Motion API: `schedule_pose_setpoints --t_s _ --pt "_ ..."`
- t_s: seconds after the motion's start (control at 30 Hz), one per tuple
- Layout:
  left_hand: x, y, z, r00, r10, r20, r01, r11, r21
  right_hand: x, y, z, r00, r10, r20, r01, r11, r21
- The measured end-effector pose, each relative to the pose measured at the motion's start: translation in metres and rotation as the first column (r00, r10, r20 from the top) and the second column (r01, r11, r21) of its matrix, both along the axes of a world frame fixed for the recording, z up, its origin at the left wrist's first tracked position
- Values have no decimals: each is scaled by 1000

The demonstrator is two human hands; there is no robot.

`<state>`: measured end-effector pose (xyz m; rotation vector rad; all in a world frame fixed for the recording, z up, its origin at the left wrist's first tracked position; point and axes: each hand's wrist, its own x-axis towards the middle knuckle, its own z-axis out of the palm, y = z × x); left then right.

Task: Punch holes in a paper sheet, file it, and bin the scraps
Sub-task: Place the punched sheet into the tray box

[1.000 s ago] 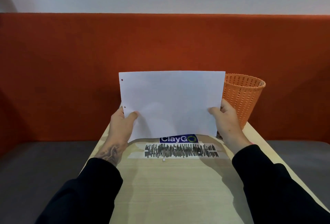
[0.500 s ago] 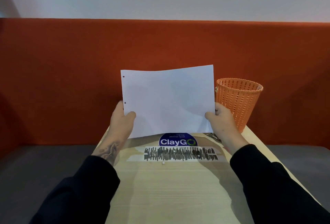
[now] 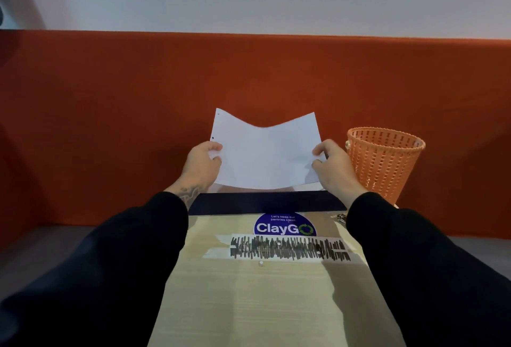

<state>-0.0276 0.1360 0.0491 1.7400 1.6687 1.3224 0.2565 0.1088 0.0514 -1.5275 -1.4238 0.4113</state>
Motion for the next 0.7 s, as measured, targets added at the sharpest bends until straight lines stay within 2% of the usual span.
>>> schedule_pose_setpoints --t_s 0.13,0.23,0.37,0.53,0.7 --pt "-3 17 -13 988 -37 -150 12 987 -162 -3 21 -14 993 1 119 10 996 -90" --pt "1 20 -22 942 -70 -329 -26 961 -277 -5 29 -22 955 67 289 9 968 -252" --pt "3 22 -25 854 -118 -506 -47 952 -302 -9 31 -23 891 144 430 35 923 -382" --pt "-1 31 -24 816 -128 -564 -58 952 -300 -10 37 -23 817 218 533 79 875 -478" --pt "-1 42 -26 820 -146 -554 -63 938 -341 -12 37 -25 834 217 507 84 858 -506"
